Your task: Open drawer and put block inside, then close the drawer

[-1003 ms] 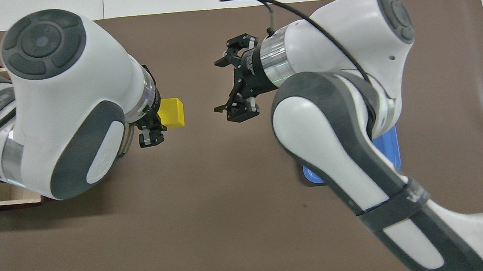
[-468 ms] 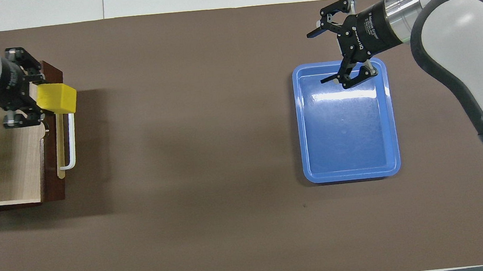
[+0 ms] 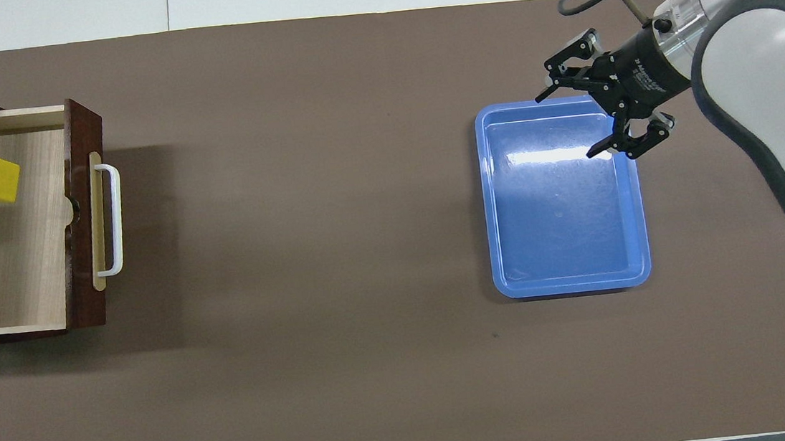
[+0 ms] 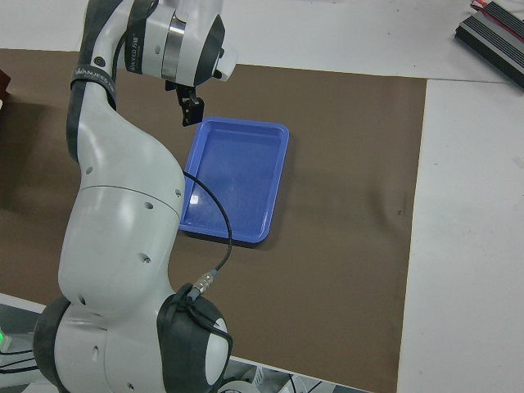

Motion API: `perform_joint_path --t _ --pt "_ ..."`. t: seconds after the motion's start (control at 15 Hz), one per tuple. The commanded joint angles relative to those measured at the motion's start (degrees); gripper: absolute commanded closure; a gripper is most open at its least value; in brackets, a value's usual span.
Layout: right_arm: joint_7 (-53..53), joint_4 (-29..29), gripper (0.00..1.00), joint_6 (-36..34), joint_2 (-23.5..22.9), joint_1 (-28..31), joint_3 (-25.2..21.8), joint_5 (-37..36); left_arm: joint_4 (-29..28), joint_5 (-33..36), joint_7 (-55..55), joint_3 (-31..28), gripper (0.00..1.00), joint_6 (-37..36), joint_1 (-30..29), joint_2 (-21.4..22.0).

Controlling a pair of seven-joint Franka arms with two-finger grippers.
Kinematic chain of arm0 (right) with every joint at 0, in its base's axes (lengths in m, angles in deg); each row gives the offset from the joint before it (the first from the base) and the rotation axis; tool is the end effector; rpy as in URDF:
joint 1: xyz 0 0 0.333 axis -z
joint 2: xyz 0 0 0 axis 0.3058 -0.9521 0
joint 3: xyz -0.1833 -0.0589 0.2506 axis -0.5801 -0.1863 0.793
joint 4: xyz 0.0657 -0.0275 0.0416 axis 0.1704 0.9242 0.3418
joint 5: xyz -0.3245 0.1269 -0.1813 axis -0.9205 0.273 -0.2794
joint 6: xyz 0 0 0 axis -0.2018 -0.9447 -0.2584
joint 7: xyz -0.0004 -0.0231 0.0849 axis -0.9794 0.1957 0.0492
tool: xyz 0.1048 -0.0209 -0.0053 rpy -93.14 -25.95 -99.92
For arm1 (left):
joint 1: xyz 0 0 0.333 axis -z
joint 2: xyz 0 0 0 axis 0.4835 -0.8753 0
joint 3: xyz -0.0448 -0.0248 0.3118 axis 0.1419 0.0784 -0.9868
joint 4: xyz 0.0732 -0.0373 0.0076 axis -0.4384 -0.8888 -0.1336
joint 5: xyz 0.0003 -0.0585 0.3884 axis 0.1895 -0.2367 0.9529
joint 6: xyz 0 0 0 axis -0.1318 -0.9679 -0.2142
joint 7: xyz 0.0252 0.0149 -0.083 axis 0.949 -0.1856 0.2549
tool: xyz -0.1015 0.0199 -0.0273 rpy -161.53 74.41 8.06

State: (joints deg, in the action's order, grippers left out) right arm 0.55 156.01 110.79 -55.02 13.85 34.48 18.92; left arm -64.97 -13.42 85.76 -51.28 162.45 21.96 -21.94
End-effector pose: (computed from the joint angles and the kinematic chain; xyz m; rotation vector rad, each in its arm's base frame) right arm 0.6351 0.0906 0.5250 -2.5651 1.0954 0.4322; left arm 0.6309 0.0427 0.5418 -2.3718 -1.9883 -0.1038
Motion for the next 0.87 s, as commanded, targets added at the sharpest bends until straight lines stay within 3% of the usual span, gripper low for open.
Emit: perform_joint_path --t 0.0,0.54,0.8 --pt "11.07 0.65 0.0 -3.77 2.71 1.84 0.34 -5.33 -2.63 1.39 -0.93 0.77 1.0 4.4 -1.56 -1.09" --pt "46.58 7.77 0.0 -4.84 13.17 5.17 0.52 -19.05 -8.87 -1.77 -2.69 0.94 1.0 6.96 -2.62 0.04" --pt "51.02 9.17 0.0 -5.8 17.21 6.67 1.13 -23.53 -10.54 -3.97 -2.61 0.94 1.0 6.95 -2.27 0.83"
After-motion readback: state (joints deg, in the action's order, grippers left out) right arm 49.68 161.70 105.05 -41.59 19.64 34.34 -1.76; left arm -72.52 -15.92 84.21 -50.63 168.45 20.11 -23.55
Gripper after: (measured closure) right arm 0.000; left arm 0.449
